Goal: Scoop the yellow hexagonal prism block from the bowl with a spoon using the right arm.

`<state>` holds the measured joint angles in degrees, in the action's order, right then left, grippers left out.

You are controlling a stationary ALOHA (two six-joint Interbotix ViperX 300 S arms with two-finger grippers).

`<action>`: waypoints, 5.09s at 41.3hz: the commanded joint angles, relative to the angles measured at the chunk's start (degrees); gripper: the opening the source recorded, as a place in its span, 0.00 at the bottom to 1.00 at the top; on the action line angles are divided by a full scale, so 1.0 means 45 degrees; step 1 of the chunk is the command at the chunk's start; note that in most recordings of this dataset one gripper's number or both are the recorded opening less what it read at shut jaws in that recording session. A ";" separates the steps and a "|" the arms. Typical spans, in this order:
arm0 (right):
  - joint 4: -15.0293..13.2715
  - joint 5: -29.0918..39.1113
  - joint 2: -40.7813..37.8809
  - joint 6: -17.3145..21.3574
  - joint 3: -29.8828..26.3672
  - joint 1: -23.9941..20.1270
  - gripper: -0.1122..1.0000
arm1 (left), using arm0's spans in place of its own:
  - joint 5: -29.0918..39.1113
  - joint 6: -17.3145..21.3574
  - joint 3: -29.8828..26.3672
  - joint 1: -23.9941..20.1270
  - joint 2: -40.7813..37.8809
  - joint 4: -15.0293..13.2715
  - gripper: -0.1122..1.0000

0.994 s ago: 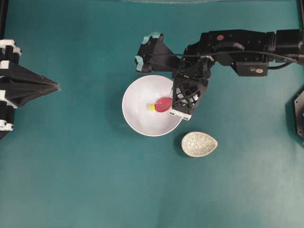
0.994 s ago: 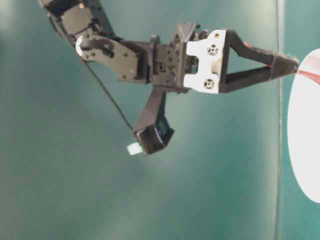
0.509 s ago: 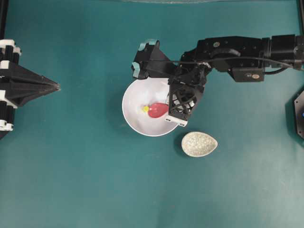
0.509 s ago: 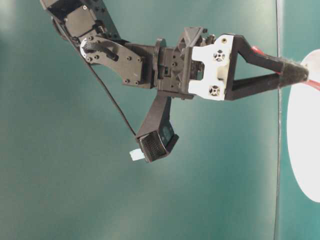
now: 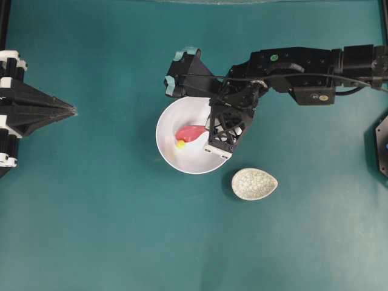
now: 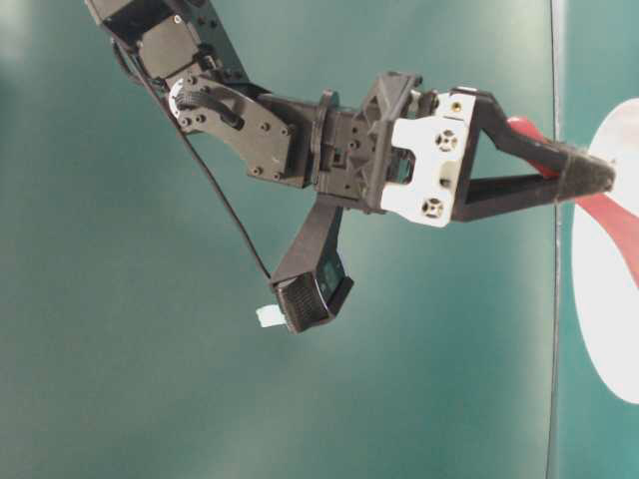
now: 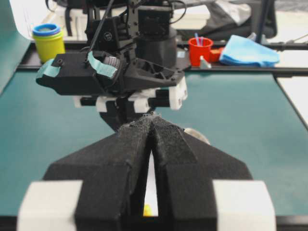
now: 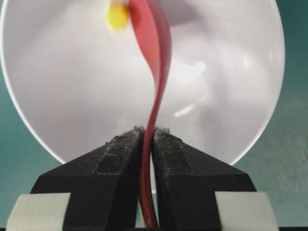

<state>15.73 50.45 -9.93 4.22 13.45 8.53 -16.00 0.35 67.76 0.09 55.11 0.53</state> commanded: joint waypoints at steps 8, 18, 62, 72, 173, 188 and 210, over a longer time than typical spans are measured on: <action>-0.0059 -0.0234 0.0254 0.0078 -0.0313 0.0156 0.22 | -0.0137 0.0020 -0.0371 0.0000 -0.0098 0.0039 0.10; -0.1055 -0.0391 0.1055 0.0098 -0.0527 0.0469 0.22 | -0.0137 0.0020 -0.0391 0.0000 -0.0078 0.0039 0.10; -0.1699 0.2773 0.6895 0.2363 0.2637 -0.0527 0.22 | -0.0137 0.0039 -0.0410 0.0000 -0.0098 0.0039 0.10; -0.1680 0.1777 0.6973 0.3691 0.3262 -0.2031 0.22 | -0.0137 0.0039 -0.0410 0.0000 -0.0117 0.0039 0.10; -0.3965 -0.3340 0.6074 0.4551 0.6816 -0.4199 0.55 | -0.0137 0.0020 -0.0410 0.0000 -0.0078 0.0039 0.10; -0.6602 -0.4512 0.6348 0.4336 0.7129 -0.4688 0.73 | -0.0137 -0.0039 -0.0430 0.0000 0.0000 0.0039 0.10; -0.6816 -1.1836 0.6445 0.4473 1.0352 -0.4766 0.72 | -0.0059 -0.0020 -0.0410 0.0000 -0.0098 0.0020 0.10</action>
<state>-14.85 0.70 18.90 24.26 58.80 -12.66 -16.00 0.18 67.41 0.09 55.28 0.62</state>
